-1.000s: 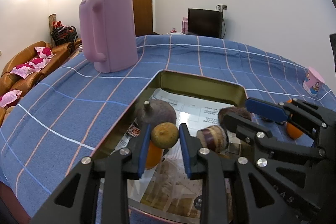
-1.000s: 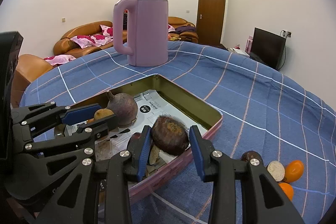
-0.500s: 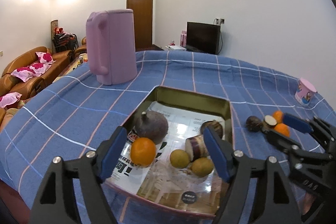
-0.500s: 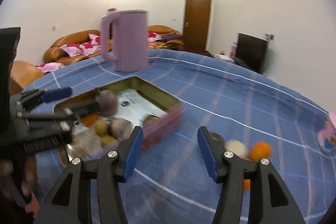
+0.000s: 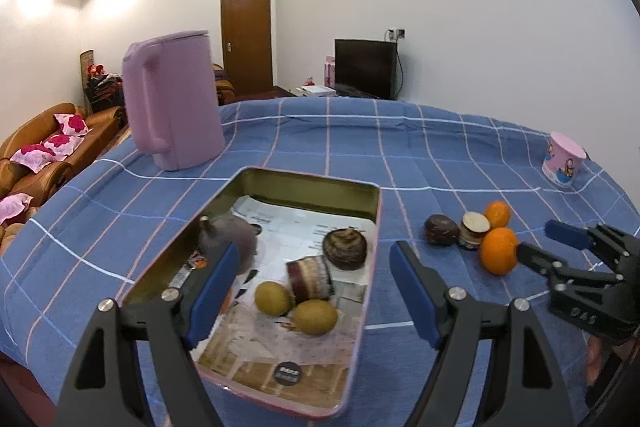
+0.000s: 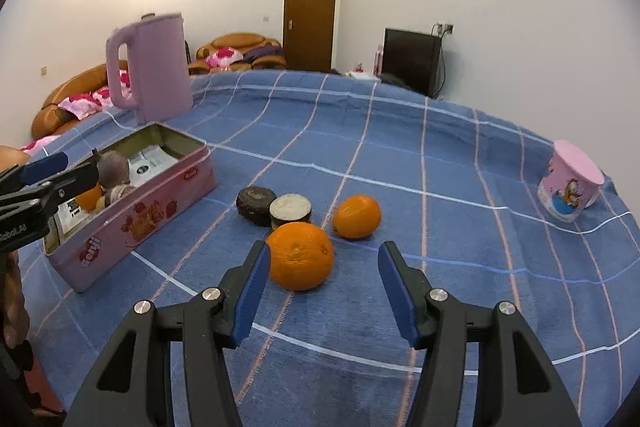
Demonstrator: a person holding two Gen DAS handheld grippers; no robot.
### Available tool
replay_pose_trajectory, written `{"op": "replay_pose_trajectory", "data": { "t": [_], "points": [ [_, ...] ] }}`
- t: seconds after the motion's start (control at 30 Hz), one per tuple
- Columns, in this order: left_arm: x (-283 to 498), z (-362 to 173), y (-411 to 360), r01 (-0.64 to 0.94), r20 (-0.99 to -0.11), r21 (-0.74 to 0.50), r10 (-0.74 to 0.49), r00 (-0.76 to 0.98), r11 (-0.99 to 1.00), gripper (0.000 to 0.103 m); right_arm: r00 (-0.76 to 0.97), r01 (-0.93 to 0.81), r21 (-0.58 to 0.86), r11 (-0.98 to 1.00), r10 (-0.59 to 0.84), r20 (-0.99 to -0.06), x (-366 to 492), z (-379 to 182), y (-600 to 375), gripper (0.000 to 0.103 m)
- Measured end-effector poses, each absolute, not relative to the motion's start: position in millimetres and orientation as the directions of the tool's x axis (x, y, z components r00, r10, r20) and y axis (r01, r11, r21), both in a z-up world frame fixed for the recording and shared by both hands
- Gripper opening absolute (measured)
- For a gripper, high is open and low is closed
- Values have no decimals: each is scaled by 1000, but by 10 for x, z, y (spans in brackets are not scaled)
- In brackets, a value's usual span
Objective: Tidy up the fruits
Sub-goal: 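Move the left gripper to a round cream-topped cookie while the right grasps a large orange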
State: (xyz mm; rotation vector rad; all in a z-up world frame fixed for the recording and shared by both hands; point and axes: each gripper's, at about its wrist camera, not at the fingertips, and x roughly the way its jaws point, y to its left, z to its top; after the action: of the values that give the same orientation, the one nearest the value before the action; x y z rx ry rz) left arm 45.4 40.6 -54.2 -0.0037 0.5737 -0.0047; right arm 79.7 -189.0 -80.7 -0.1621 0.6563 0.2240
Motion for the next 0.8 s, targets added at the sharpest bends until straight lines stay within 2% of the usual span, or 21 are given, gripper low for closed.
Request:
{"op": "replay_pose_trajectory", "data": {
  "t": [0.37,0.4,0.43,0.63,0.8],
  "points": [
    [530,-498,94,71,-544,29,-44,838,997,80,653,-300,0,954,206,-729,1146,-1005,-1802,58],
    [535,-499,67,76,-544,31,-47,838,997,80,648,-299,7,954,208,-733,1155,-1012,-1817,55],
    [545,-499,35,83,-546,33,-51,836,996,80,643,-302,15,953,215,-735,1154,-1015,-1836,50],
    [648,-508,-181,127,-564,38,-83,822,991,80,662,-288,25,957,218,-717,1042,-969,-1980,49],
    [764,-551,-436,173,-584,62,-105,805,983,80,696,-211,10,977,158,-700,1035,-930,-2235,49]
  ]
}}
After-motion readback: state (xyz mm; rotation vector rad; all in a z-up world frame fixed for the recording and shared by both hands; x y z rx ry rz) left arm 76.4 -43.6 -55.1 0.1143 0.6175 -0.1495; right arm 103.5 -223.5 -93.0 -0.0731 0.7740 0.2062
